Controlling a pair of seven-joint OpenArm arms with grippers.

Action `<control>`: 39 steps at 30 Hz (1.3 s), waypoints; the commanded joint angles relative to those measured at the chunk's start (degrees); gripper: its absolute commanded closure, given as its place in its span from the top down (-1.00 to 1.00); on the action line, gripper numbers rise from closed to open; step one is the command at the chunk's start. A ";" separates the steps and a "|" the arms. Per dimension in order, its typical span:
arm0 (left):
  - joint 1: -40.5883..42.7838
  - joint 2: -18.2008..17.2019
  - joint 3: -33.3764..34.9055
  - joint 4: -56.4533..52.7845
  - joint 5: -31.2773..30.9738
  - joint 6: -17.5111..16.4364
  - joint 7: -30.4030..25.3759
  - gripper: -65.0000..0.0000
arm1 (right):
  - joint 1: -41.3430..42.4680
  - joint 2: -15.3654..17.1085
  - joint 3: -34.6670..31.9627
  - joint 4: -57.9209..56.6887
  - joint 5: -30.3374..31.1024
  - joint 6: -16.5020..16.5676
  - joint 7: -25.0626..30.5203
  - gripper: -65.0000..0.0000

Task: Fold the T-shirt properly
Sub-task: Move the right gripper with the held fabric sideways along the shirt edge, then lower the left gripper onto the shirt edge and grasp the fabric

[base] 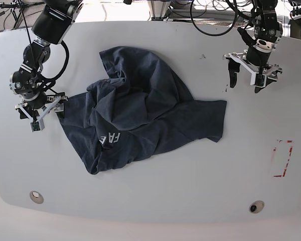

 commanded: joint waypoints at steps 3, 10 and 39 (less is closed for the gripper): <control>-0.12 -0.57 -0.25 1.05 -0.48 0.23 -1.50 0.41 | 1.81 0.72 0.24 -3.01 0.79 0.06 2.86 0.60; -0.12 -0.57 -0.25 1.05 -0.48 0.23 -1.50 0.41 | 1.89 0.28 0.24 -7.84 0.79 0.06 5.93 0.60; -9.00 1.37 -1.48 1.14 -0.74 0.23 9.75 0.62 | 0.40 -2.80 0.15 -11.36 0.52 0.06 9.63 -1.00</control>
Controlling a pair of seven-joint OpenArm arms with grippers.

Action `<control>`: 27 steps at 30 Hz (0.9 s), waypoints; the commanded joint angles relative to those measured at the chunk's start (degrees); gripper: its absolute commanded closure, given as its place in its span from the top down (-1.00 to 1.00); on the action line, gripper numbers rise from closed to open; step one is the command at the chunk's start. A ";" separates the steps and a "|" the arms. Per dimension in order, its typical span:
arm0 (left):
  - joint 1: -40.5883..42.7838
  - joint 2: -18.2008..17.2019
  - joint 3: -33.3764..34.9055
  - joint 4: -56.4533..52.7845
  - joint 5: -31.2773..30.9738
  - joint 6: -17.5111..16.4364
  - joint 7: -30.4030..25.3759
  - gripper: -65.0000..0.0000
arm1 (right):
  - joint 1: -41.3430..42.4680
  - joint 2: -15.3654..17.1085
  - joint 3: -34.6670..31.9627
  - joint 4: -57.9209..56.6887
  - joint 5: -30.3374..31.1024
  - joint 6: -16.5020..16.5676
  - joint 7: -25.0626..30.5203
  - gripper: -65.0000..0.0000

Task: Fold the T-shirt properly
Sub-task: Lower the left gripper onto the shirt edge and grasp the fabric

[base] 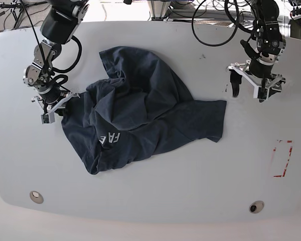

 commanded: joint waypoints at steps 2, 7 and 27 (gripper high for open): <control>-3.22 1.68 -0.65 1.05 -0.66 0.21 1.96 0.68 | 0.44 0.06 -0.07 0.59 -0.48 0.34 -1.24 -1.00; -7.79 3.00 -0.65 0.62 -0.66 0.21 9.17 0.86 | 0.44 -0.20 -0.24 0.59 -0.48 0.34 -1.24 -0.98; -16.84 5.98 3.13 -11.08 -0.57 0.12 14.79 0.92 | 0.44 -0.38 -0.33 0.68 -0.39 0.34 -0.97 -1.00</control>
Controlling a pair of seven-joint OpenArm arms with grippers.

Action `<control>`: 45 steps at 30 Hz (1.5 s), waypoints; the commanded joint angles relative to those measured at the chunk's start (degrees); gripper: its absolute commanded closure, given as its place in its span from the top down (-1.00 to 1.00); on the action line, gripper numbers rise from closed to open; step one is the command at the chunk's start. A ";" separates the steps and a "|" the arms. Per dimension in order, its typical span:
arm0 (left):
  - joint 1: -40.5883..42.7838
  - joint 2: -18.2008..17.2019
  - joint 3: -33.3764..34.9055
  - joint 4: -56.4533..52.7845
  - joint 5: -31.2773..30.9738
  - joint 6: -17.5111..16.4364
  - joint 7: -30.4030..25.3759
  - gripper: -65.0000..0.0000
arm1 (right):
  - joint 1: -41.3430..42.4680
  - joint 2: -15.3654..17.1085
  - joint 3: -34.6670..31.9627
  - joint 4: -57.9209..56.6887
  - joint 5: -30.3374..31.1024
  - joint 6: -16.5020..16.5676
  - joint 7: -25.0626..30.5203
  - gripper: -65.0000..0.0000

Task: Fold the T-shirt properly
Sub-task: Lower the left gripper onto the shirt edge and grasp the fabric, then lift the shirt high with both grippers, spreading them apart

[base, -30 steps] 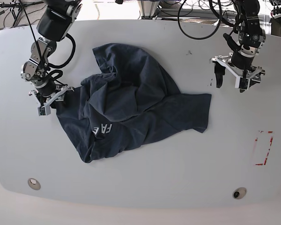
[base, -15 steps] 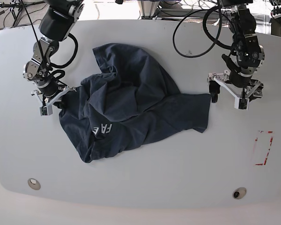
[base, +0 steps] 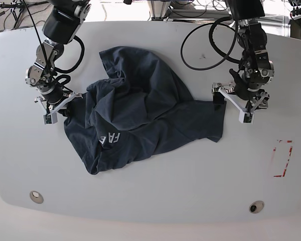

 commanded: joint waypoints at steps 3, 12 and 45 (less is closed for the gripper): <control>-1.81 -0.29 1.61 -1.97 -0.57 -0.04 -1.29 0.92 | 0.40 0.43 -0.09 0.75 -0.83 0.34 -1.04 -1.00; -3.66 -0.11 3.54 -7.77 -0.57 -0.04 -1.29 0.91 | 0.31 -0.36 -0.09 4.62 -0.74 0.34 -1.22 -1.00; -4.71 0.06 13.65 -8.13 -0.48 -0.04 -1.12 -1.00 | -1.97 -0.71 -0.18 14.11 -0.74 0.34 -3.59 -1.00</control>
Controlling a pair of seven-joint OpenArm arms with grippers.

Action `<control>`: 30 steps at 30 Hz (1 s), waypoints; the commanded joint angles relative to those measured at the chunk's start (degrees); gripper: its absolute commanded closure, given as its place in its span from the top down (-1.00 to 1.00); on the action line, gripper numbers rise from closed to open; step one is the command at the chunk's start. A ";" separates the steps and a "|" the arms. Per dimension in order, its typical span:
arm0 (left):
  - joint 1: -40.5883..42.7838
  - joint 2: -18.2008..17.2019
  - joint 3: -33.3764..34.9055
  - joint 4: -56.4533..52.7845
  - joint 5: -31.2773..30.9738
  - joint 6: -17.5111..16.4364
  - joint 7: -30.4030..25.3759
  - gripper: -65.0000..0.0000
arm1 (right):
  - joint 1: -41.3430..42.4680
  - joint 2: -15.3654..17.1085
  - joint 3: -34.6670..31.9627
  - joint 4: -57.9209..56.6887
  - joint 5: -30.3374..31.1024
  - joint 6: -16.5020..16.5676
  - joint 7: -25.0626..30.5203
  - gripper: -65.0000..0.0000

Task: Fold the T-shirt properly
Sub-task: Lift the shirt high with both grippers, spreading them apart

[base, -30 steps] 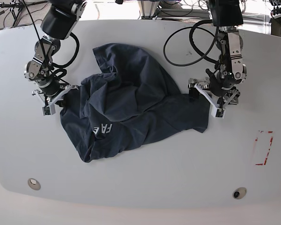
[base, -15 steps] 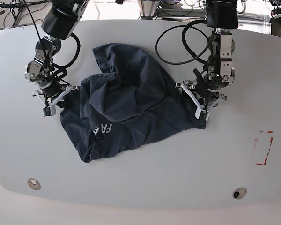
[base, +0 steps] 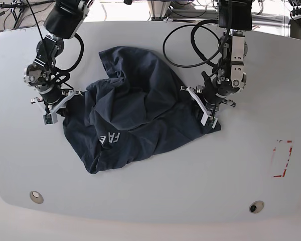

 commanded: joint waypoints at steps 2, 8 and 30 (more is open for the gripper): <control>-0.60 -1.71 -1.78 3.62 0.39 -0.06 1.83 -1.00 | 0.76 0.69 -0.11 5.45 0.72 0.10 -1.37 -1.00; -0.51 -2.50 -3.89 10.83 0.39 -0.06 2.01 -1.00 | 0.58 0.69 -2.13 11.78 0.55 0.10 -4.36 -1.00; -10.36 -3.29 -13.12 29.47 0.39 -0.06 11.33 -1.00 | 6.65 1.21 -7.67 29.27 0.11 0.10 -13.59 -1.00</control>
